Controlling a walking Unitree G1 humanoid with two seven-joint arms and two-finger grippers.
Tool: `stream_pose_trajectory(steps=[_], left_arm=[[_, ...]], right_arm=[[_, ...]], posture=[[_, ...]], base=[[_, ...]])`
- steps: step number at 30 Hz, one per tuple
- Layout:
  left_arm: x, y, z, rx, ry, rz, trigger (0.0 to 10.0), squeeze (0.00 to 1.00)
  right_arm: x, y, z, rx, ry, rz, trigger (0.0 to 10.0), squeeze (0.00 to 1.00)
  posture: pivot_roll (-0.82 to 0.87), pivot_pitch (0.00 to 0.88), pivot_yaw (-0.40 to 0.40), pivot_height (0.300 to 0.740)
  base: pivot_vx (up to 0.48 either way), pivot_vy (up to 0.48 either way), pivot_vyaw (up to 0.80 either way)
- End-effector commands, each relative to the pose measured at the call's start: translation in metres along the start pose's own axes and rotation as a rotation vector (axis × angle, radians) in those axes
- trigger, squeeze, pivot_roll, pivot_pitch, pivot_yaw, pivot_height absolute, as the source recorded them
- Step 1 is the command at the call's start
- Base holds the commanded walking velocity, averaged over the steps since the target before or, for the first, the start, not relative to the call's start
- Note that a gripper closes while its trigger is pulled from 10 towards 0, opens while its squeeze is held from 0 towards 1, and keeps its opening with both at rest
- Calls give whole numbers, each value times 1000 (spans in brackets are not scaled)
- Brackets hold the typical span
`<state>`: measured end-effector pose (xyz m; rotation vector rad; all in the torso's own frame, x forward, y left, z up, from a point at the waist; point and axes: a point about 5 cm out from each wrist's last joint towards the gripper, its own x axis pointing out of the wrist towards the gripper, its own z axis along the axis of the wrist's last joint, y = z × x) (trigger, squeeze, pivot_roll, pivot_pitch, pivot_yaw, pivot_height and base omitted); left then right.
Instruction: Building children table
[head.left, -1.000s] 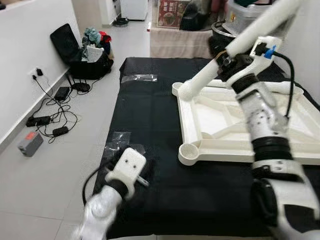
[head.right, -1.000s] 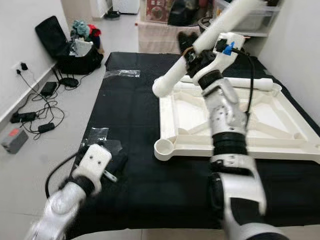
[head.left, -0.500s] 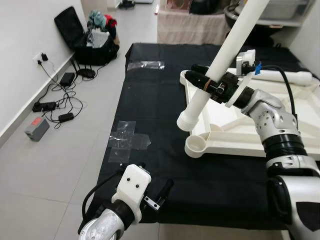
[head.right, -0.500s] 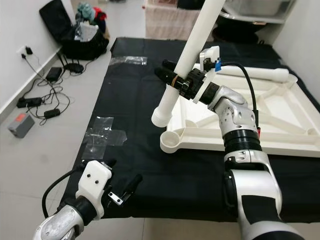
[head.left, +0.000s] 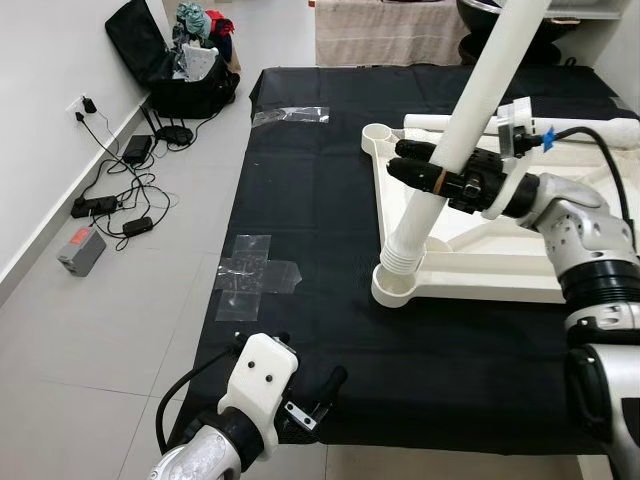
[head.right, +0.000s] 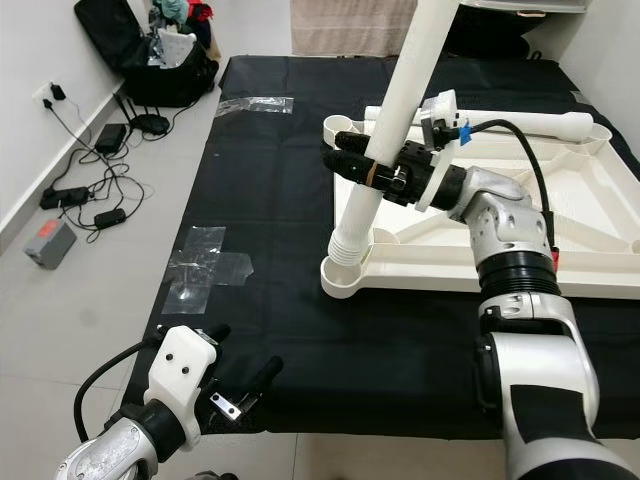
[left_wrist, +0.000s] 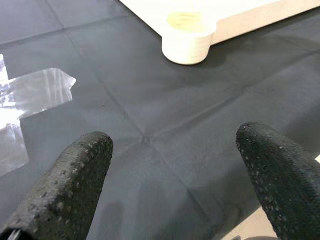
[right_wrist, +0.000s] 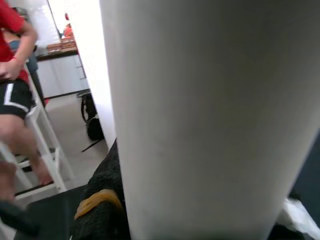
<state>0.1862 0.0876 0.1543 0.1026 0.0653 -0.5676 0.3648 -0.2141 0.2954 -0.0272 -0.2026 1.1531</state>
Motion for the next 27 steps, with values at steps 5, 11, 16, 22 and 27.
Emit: stream_pose_trajectory(steps=[5, 11, 16, 22, 27], left_arm=[[-1, 3, -6, 5, 43, 0, 10000, 0], [2, 5, -6, 11, 40, -5, 10000, 0], [2, 7, -3, 15, 39, 2, 10000, 0], [2, 7, -2, 15, 35, 10, 10000, 0], [2, 6, -2, 13, 35, 10, 10000, 0]], right_arm=[[-3, 10, 18, -52, -45, 121, 10000, 0], [6, 22, 11, -75, -26, 184, 10000, 0], [16, 28, -7, -64, 24, 220, 10000, 0], [18, 27, -19, -67, 86, 198, 10000, 0], [18, 26, -17, -88, 91, 185, 10000, 0]], posture=[[148, 192, 10, 740], [148, 193, 11, 740], [152, 199, 9, 740], [151, 209, 3, 740], [150, 211, 1, 740]], base=[[0, 0, 0], [0, 0, 0], [0, 0, 0], [0, 0, 0], [0, 0, 0]])
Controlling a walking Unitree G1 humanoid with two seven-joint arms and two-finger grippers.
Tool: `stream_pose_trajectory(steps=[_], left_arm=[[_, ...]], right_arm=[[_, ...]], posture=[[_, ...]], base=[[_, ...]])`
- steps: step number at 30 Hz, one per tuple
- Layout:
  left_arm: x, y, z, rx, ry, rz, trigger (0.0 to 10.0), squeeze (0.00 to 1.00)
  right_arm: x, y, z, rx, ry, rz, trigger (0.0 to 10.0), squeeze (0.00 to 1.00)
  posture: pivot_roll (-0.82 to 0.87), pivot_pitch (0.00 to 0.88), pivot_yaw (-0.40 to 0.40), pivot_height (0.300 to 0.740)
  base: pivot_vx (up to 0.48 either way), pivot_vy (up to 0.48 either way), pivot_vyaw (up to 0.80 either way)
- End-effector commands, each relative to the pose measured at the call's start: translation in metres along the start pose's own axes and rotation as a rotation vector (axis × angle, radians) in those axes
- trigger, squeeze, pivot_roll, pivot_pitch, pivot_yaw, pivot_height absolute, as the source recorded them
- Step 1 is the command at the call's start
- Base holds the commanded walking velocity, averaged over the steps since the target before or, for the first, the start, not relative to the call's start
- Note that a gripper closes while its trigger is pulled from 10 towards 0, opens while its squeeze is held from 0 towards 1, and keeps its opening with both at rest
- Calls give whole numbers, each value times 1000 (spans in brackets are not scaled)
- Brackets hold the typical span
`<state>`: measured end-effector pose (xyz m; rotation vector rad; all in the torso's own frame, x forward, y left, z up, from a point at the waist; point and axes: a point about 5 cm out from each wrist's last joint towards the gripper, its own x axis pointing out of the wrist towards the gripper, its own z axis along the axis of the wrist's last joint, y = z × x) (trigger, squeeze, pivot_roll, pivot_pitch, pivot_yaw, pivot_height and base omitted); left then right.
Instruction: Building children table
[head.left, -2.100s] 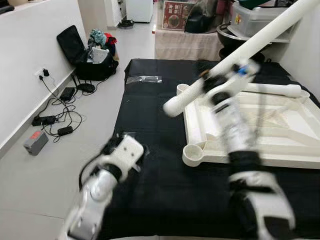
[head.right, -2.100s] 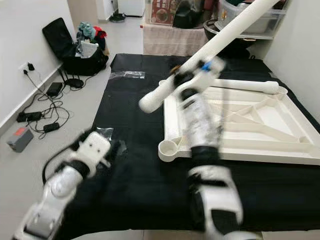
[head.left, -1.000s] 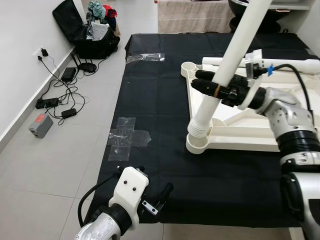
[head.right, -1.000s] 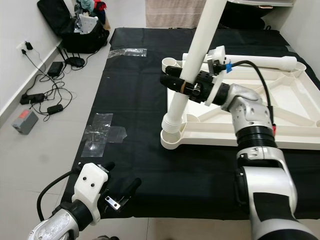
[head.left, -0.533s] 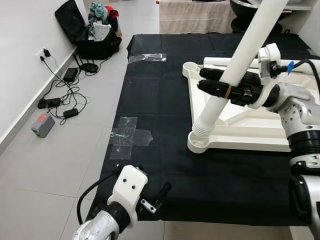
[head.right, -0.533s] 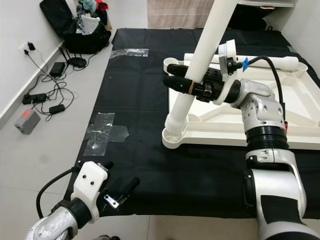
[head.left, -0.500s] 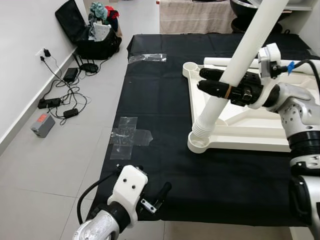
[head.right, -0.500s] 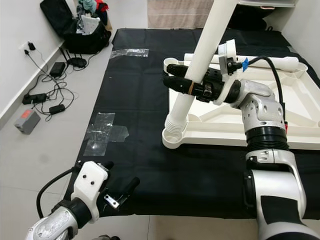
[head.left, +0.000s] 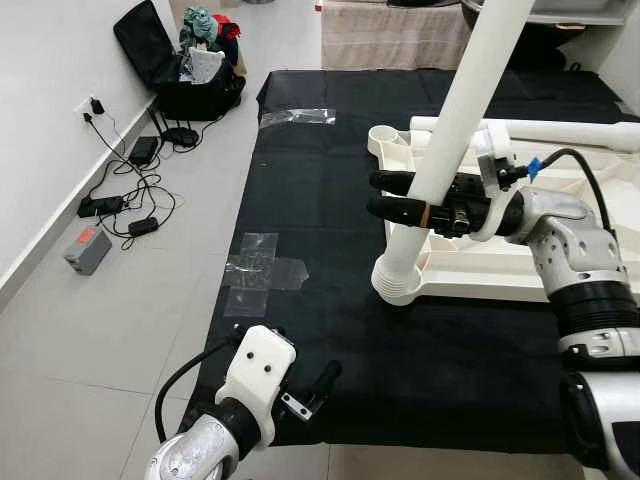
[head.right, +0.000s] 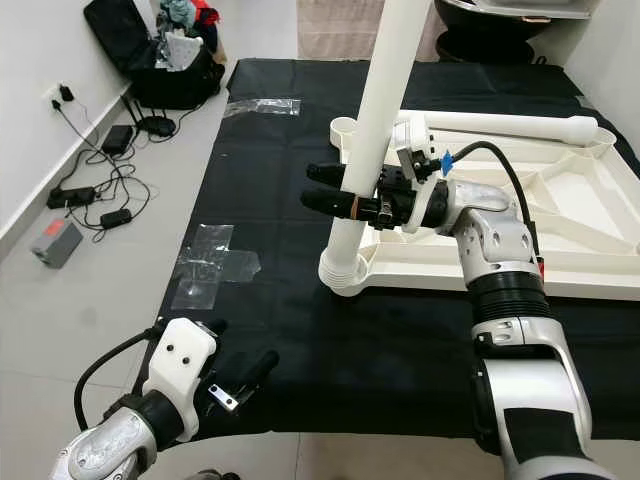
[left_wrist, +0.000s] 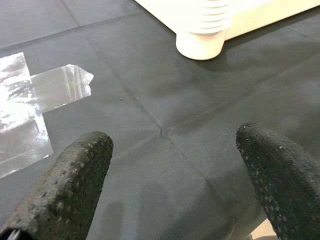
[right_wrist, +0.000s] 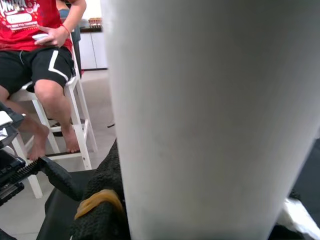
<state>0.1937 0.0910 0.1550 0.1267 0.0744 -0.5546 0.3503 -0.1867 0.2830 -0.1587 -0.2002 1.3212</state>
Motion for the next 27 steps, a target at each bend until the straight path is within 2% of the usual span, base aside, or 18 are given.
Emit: stream_pose_trajectory(steps=[1, 7, 19, 27], left_arm=[[-2, -1, -3, -8, 21, -3, 10000, 0], [-2, -1, -3, -8, 24, -4, 10000, 0], [-2, -1, -4, -10, 30, -1, 10000, 0], [-2, -1, -3, -5, 30, -1, 10000, 0]], right_arm=[[1, 0, -2, -11, 29, 6, 10000, 0], [-2, -3, 8, -43, 22, 7, 10000, 0], [-2, -4, 3, -65, 59, -5, 10000, 0], [3, -2, -9, -55, 94, -11, 10000, 0]], posture=[[151, 212, -1, 740], [148, 212, -1, 740], [151, 211, -2, 740], [152, 215, -2, 740]], base=[[0, 0, 0], [0, 0, 0], [0, 0, 0], [0, 0, 0]])
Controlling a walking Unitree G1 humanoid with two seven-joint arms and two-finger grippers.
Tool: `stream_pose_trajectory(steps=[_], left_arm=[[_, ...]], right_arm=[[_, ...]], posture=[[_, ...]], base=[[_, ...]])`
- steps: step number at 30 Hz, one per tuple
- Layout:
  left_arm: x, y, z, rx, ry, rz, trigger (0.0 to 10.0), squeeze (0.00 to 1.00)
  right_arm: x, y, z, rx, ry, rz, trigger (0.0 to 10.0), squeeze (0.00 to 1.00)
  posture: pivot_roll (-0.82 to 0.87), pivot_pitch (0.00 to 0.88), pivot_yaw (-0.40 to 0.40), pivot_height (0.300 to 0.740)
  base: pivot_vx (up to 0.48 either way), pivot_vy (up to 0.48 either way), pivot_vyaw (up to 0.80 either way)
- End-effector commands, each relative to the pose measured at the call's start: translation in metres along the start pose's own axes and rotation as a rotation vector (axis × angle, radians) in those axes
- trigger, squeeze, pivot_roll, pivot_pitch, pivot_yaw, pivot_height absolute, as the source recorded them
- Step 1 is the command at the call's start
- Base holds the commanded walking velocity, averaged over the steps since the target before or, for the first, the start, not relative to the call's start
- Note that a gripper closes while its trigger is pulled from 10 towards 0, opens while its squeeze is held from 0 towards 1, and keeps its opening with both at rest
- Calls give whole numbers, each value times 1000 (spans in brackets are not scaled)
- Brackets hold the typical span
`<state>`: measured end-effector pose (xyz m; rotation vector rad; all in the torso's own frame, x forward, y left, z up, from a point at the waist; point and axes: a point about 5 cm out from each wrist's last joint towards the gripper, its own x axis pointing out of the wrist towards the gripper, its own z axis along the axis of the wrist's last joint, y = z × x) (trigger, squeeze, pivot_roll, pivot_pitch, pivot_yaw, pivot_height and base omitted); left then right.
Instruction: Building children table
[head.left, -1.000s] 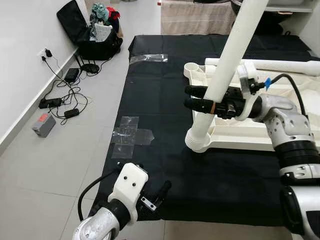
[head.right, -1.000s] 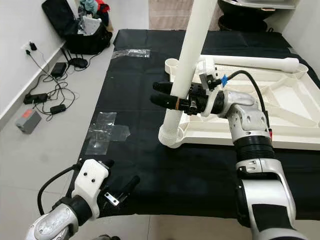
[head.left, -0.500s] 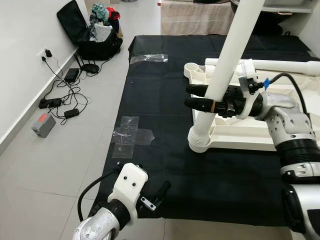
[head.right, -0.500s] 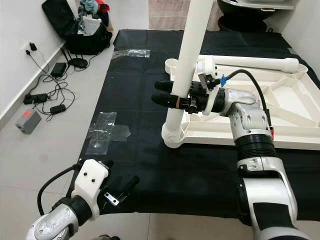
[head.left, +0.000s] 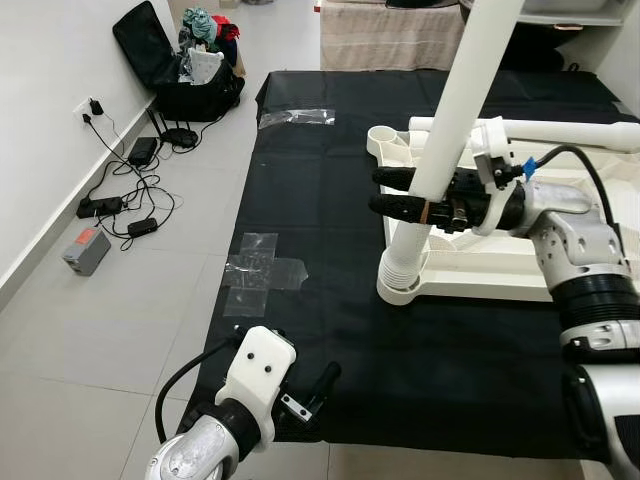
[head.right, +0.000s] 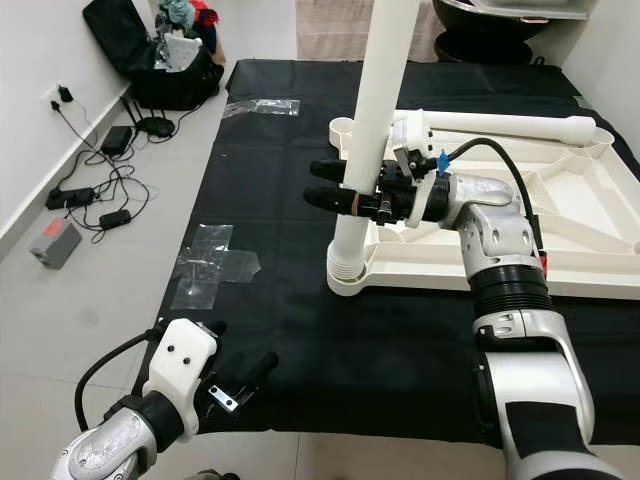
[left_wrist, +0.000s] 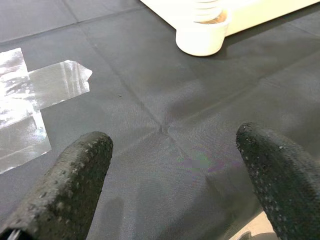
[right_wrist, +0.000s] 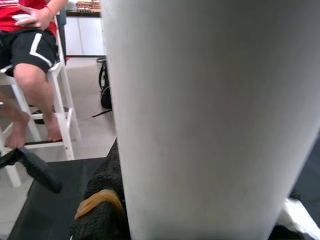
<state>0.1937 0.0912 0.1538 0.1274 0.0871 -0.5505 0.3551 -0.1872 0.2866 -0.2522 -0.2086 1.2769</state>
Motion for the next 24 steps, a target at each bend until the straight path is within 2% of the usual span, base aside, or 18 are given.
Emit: stream_pose_trajectory(steps=[1, 16, 24], left_arm=[[-2, -1, -2, -3, 17, -4, 10000, 0], [-2, 0, -2, 0, 21, 3, 10000, 0], [-3, 1, -2, 4, 23, 5, 10000, 0]], right_arm=[[2, 4, -11, 19, 43, 23, 10000, 0], [-10, 4, -16, 54, 77, 39, 10000, 0], [-10, 9, -20, 82, 70, 68, 10000, 0]], posture=[[152, 215, -2, 740], [151, 215, -2, 740], [154, 215, 1, 740]], base=[[0, 0, 0], [0, 0, 0], [0, 0, 0]])
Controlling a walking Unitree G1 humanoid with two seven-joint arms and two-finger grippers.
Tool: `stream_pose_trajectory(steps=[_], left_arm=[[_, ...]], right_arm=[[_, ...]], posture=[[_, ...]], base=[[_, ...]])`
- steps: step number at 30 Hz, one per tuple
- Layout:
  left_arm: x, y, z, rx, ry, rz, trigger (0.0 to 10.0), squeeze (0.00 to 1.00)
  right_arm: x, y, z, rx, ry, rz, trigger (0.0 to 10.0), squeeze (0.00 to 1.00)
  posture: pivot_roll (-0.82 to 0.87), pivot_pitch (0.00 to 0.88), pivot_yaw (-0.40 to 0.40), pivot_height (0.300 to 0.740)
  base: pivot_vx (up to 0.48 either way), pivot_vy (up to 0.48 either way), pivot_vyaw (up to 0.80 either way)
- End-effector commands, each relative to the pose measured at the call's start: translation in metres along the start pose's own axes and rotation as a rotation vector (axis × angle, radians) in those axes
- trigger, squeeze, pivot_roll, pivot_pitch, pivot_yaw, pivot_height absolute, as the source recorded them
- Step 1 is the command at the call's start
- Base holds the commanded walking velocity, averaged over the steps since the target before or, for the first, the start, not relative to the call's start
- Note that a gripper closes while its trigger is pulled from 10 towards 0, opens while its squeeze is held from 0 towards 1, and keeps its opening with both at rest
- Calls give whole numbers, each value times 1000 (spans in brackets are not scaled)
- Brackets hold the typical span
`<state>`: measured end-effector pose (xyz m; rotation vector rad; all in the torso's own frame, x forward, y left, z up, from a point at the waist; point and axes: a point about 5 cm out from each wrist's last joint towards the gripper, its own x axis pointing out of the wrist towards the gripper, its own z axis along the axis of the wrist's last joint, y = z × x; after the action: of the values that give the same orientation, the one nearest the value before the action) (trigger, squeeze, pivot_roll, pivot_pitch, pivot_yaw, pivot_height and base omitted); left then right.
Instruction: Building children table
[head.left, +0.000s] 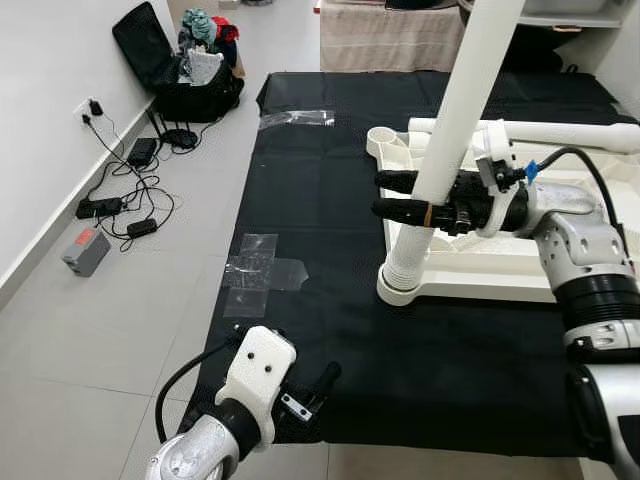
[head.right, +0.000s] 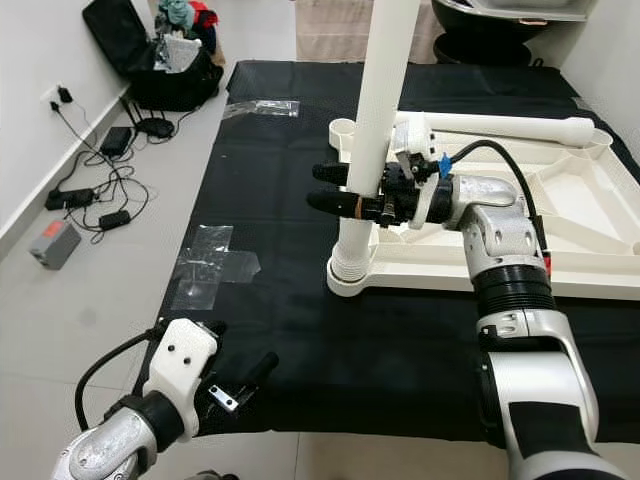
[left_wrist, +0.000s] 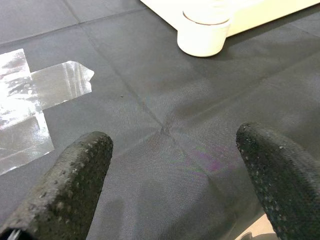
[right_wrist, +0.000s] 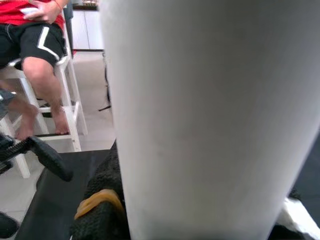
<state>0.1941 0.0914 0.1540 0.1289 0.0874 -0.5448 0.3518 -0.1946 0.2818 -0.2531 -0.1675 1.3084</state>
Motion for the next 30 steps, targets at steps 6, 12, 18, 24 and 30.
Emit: stream_pose_trajectory(steps=[6, 12, 18, 24, 30], left_arm=[[-3, 0, -3, 4, 21, 0, 10000, 0], [-2, 0, -2, 4, 19, 1, 10000, 0], [-1, 0, -1, 9, 13, 5, 10000, 0], [1, 5, 1, 27, -1, 21, 10000, 0], [4, 10, 3, 44, -12, 37, 10000, 0]], right_arm=[[5, 12, -24, 97, 30, 49, 10000, 0], [10, 13, -33, 117, 47, 27, 10000, 0], [17, 11, -43, 149, 62, -63, 10000, 0], [23, 12, -51, 169, 66, -132, 10000, 0], [31, 14, -58, 175, 74, -205, 10000, 0]], posture=[[154, 215, 2, 740], [153, 209, 2, 740], [149, 200, -2, 740], [148, 197, -4, 740], [141, 196, -4, 740]], base=[[0, 0, 0], [0, 0, 0], [0, 0, 0], [0, 0, 0], [0, 0, 0]])
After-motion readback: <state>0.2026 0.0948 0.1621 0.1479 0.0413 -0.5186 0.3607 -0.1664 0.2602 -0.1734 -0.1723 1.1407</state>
